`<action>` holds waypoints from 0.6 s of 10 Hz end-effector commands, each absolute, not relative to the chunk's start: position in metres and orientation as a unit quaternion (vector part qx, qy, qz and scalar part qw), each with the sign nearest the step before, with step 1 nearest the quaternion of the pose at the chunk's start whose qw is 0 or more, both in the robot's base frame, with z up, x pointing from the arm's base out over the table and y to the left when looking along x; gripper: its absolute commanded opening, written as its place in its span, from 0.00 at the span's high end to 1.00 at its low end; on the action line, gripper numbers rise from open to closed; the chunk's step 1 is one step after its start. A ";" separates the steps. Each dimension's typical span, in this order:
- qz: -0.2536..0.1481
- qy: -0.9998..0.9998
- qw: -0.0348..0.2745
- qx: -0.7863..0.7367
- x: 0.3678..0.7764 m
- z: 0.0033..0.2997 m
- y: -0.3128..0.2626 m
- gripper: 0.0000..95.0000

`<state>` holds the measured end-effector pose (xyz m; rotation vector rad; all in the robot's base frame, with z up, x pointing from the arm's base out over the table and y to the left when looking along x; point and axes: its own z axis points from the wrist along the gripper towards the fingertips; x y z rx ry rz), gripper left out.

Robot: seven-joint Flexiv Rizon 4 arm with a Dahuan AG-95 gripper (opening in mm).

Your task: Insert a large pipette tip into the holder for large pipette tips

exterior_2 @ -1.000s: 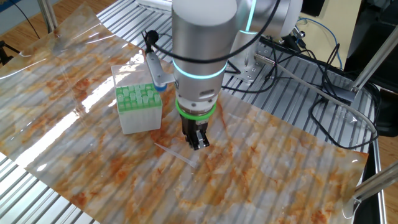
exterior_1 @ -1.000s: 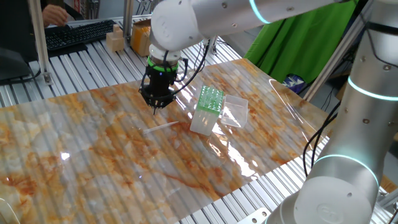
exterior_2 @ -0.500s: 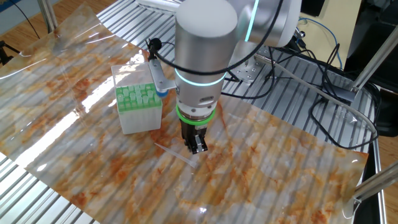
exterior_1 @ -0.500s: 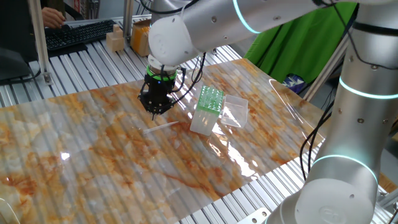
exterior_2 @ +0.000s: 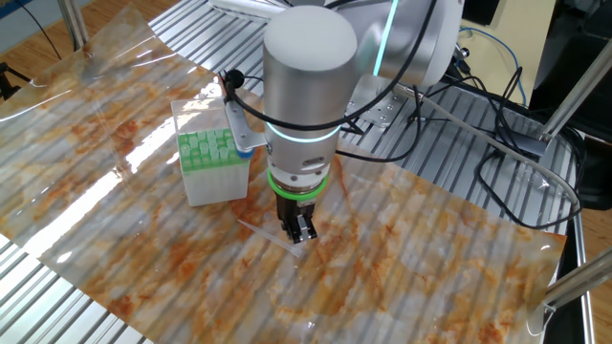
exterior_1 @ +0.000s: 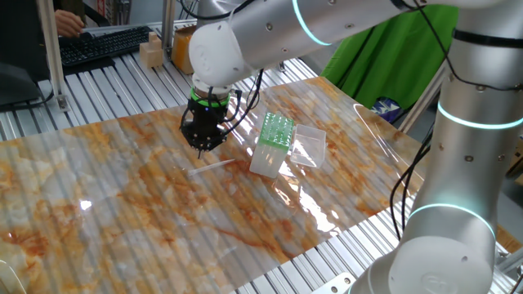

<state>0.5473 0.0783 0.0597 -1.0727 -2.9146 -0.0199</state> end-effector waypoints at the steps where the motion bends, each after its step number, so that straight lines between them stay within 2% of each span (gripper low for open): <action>1: -0.010 -0.938 0.022 -0.344 0.548 0.060 0.080 1.00; 6: -0.008 -0.939 0.021 -0.343 0.547 0.060 0.079 1.00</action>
